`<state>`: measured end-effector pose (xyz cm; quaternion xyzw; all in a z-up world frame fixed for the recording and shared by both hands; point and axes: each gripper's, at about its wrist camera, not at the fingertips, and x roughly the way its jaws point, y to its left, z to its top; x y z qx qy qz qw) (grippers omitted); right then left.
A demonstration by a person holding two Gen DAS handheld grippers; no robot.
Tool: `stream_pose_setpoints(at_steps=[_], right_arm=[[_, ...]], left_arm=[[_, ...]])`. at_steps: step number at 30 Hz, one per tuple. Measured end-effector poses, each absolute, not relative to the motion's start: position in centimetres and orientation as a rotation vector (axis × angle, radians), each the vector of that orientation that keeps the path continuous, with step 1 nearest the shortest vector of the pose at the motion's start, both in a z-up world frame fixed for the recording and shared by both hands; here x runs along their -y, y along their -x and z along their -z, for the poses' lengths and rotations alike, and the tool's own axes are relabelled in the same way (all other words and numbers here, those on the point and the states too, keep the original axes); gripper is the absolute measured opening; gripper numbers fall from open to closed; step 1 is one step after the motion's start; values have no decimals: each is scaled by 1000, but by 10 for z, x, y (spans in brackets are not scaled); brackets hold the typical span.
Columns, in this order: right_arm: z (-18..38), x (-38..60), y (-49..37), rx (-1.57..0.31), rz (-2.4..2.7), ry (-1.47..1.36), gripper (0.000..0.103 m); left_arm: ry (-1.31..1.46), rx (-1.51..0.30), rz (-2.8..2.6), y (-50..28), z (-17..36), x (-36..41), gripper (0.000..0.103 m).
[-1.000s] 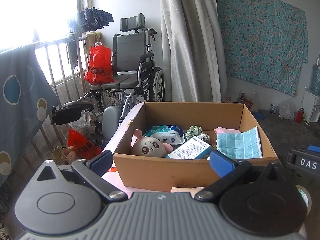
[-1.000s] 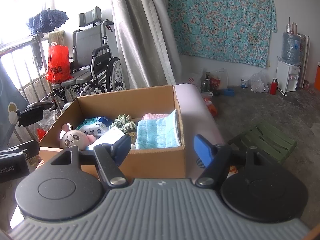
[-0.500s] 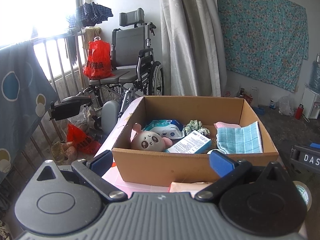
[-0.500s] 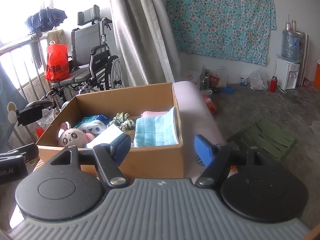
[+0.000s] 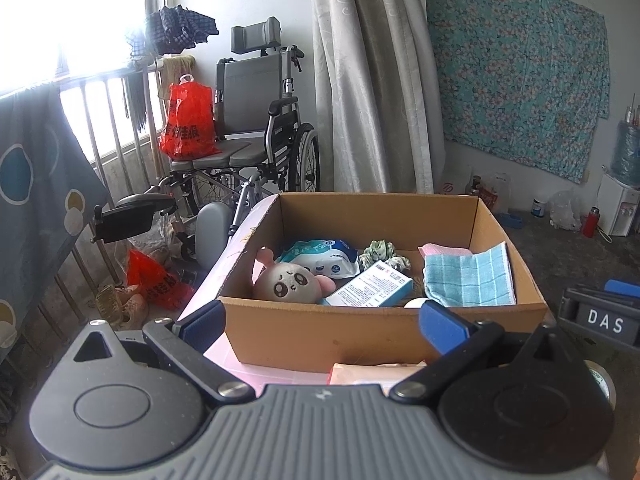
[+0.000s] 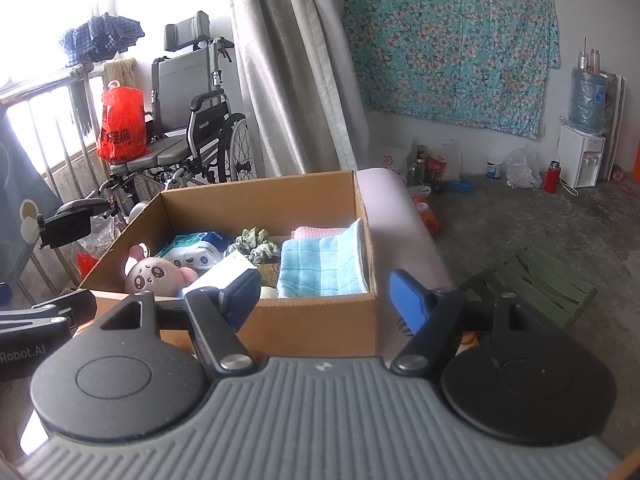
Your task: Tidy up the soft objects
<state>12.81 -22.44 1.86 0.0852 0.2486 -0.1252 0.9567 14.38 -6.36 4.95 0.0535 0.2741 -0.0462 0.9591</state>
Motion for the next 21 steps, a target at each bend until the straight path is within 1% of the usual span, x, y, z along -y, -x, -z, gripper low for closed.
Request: stream_pose_setpoints(at_steps=[21], right_arm=[[-21, 222, -127, -517, 245, -169, 73]], left_arm=[[-109, -557, 85, -143, -49, 62, 103]])
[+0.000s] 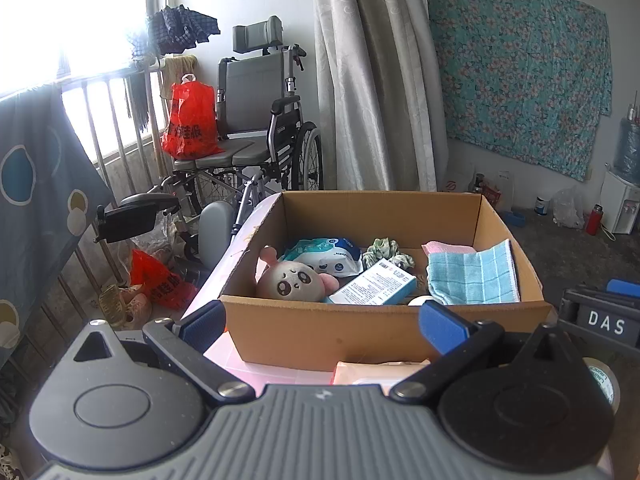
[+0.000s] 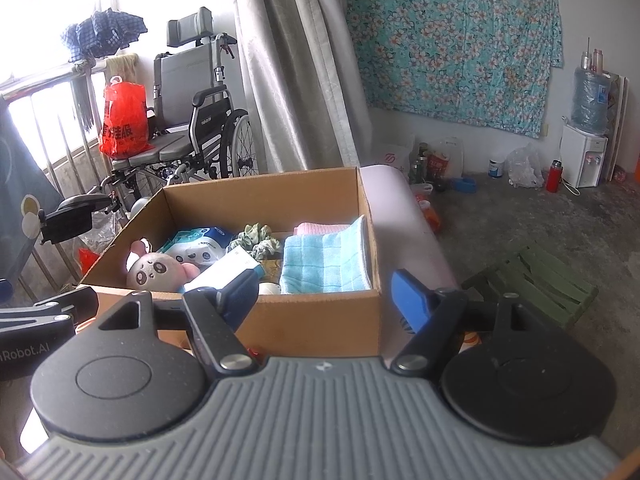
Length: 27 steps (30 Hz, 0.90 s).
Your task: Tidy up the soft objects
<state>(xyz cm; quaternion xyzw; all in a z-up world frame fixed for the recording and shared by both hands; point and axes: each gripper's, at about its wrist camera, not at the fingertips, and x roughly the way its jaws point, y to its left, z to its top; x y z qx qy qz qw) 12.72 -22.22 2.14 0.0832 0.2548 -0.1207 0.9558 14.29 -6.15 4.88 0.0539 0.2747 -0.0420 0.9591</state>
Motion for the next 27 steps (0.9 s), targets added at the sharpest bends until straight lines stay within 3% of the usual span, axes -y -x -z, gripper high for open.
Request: stream_pose_setpoints(at_steps=[27], right_arm=[[-20, 220, -132, -531, 228, -158, 74]], left_arm=[[-123, -584, 88, -146, -43, 57, 103]])
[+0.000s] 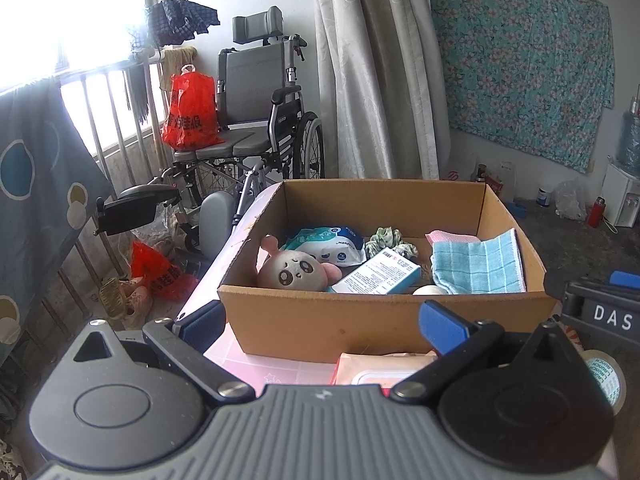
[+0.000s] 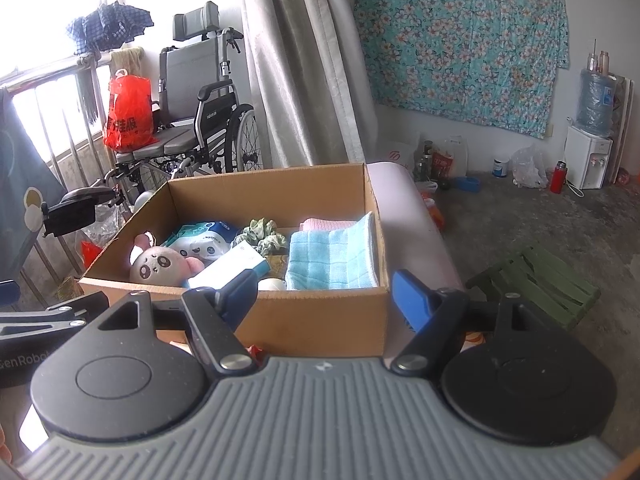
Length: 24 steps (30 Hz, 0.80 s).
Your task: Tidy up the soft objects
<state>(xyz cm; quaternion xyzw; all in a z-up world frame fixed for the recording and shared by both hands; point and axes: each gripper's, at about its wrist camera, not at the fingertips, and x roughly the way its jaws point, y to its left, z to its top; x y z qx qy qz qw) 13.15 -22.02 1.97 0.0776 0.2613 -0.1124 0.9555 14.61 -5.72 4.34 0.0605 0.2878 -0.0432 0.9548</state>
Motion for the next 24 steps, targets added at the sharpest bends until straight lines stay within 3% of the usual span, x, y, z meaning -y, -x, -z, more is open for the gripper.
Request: stream_pose_setpoints(at_steps=[24], right_arm=[[-17, 220, -131, -541, 219, -156, 78]], left_arm=[[-98, -625, 106, -152, -35, 61, 103]])
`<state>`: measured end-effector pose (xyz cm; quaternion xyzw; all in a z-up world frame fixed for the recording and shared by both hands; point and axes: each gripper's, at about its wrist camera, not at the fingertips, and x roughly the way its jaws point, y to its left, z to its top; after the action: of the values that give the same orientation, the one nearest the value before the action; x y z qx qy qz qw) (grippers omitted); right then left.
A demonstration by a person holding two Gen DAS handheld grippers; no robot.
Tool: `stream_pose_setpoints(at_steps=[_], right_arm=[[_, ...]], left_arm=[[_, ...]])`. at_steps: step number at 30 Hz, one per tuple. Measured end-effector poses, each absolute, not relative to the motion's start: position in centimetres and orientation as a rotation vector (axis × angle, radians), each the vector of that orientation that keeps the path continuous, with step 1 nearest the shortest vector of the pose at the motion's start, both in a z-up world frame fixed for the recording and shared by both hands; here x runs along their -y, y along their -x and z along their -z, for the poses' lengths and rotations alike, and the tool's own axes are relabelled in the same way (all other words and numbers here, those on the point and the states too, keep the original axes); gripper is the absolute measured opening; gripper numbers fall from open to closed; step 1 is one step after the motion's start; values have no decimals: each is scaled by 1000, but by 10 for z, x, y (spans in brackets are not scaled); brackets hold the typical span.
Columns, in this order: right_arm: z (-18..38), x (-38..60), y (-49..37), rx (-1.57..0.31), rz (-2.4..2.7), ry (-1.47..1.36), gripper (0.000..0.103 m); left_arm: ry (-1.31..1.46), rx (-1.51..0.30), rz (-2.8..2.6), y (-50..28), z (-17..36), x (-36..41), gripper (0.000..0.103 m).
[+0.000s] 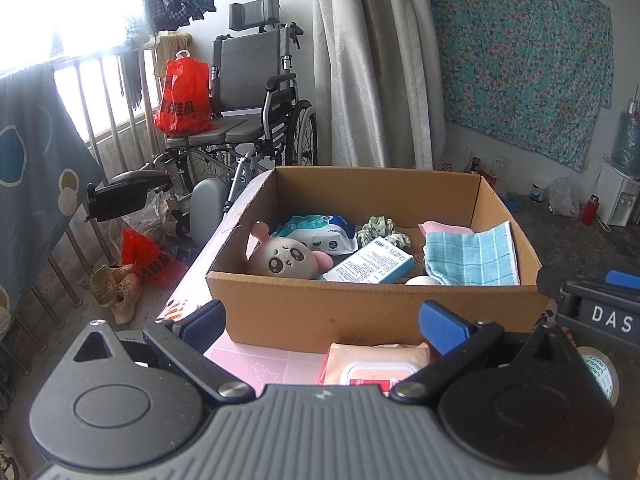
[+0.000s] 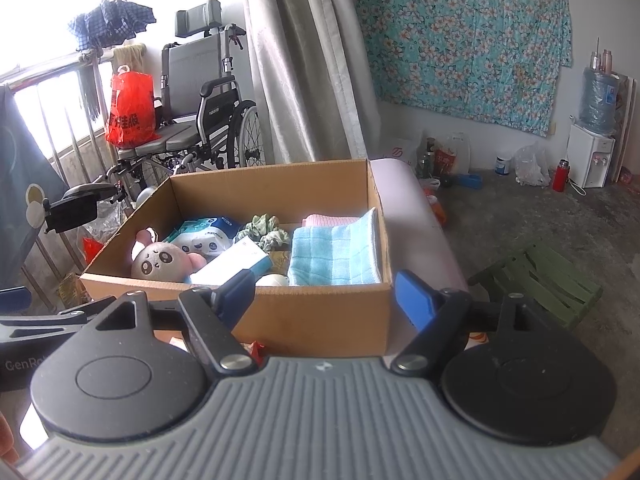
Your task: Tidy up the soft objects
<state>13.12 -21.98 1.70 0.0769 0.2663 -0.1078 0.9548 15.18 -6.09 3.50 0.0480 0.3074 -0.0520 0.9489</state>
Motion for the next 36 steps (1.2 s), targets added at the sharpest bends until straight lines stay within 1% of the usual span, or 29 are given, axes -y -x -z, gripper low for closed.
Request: stream_pose_setpoints(at_steps=[10, 36], right_arm=[[-18, 221, -133, -544, 217, -158, 78], [-15, 221, -135, -550, 211, -156, 80]], left_arm=[[-162, -612, 74, -150, -34, 70, 103], [-142, -641, 86, -154, -29, 68, 103]])
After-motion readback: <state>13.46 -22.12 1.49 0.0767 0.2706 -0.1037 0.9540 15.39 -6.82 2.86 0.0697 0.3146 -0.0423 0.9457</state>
